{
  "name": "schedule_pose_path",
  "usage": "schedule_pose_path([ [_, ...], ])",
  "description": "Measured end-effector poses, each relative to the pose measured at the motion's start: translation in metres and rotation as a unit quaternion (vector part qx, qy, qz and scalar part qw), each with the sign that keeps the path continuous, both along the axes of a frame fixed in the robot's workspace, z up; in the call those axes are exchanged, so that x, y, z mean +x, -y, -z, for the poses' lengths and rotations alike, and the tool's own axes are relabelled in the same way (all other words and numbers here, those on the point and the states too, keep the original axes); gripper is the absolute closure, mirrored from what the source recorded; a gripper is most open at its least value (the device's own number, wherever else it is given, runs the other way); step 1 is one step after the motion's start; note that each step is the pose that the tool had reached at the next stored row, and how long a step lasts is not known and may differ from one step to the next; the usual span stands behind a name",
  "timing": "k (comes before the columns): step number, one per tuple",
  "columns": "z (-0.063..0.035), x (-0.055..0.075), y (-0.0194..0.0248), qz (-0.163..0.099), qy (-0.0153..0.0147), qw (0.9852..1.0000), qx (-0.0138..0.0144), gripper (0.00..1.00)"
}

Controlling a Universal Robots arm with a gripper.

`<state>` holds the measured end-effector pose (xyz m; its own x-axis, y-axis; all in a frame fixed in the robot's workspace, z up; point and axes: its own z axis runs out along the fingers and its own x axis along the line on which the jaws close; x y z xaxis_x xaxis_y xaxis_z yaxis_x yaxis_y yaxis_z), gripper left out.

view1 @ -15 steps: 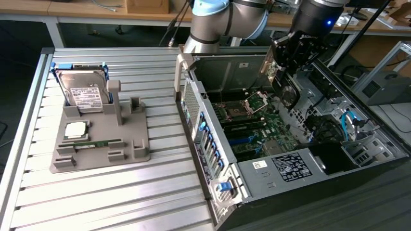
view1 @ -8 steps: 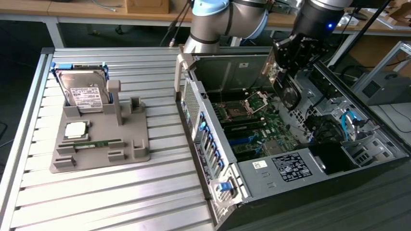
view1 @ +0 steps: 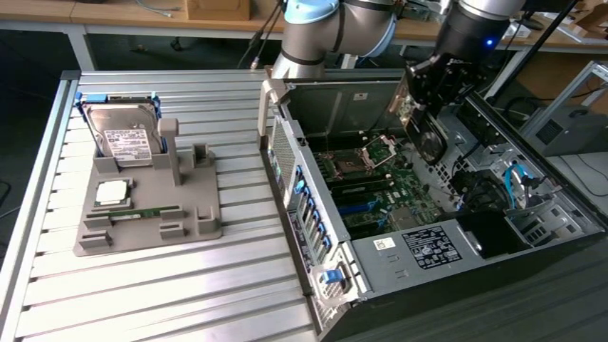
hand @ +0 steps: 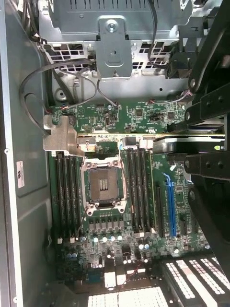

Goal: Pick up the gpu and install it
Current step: 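Pick up the gpu and move the gpu toward the slot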

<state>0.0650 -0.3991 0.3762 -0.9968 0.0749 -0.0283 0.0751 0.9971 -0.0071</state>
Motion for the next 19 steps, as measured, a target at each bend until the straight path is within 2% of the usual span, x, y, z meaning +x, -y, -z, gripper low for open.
schedule_pose_path([
  [14, 0.0089, 0.011, 0.0, 0.0, 0.0, 1.0, -0.0001, 0.73],
  [19, 0.013, 0.012, 0.0, 0.0, 0.0, 1.0, -0.0002, 0.73],
])
